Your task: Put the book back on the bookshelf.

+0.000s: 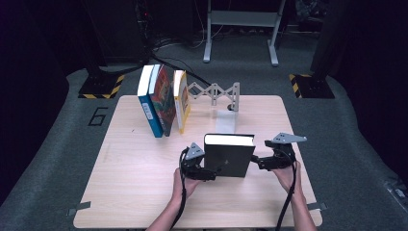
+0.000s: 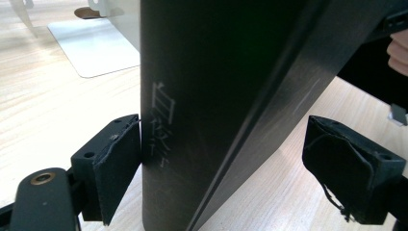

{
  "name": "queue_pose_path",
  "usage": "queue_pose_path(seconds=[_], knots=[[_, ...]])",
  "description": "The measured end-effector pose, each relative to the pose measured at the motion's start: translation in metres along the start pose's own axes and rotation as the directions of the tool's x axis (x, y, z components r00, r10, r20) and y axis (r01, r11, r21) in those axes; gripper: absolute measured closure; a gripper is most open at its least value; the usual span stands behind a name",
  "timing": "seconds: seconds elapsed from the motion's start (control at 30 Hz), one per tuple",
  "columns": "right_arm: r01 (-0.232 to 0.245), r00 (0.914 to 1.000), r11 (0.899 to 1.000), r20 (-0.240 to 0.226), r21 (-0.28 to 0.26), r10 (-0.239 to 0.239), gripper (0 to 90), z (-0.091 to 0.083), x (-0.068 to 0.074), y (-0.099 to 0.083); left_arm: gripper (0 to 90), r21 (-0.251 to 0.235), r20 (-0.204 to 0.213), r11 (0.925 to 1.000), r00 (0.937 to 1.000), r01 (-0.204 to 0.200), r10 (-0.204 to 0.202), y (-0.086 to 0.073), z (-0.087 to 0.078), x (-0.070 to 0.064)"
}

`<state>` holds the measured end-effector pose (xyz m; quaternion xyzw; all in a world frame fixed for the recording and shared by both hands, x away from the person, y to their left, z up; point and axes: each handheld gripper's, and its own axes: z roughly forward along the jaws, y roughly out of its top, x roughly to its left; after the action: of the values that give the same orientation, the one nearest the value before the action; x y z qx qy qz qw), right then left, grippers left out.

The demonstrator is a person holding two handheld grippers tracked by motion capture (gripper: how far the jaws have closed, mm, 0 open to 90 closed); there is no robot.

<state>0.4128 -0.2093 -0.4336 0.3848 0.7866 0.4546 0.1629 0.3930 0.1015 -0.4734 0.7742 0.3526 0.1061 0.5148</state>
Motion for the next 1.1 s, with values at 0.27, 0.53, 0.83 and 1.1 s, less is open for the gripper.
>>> queue_pose_path(seconds=[0.27,0.53,0.83,1.1], knots=[[-0.004,0.9999,1.000,0.009,0.005,0.004,8.9,0.005,-0.003,0.005,15.9,0.002,-0.015,0.9995,0.9994,-0.032,0.032,-0.004,-0.006,-0.007],[-0.011,0.9998,1.000,0.014,0.005,0.011,9.5,0.012,-0.004,0.009,18.4,-0.005,-0.018,0.9986,0.9984,-0.053,0.053,-0.005,-0.012,-0.007],[-0.020,0.9995,1.000,0.026,-0.002,0.020,10.5,0.018,-0.002,0.012,23.8,-0.012,-0.037,0.9964,0.9958,-0.084,0.083,-0.003,-0.015,-0.007],[-0.025,0.9991,1.000,0.035,-0.014,0.026,12.5,0.022,0.001,0.014,37.2,-0.019,-0.066,0.9927,0.9909,-0.119,0.117,0.000,-0.018,-0.009]])
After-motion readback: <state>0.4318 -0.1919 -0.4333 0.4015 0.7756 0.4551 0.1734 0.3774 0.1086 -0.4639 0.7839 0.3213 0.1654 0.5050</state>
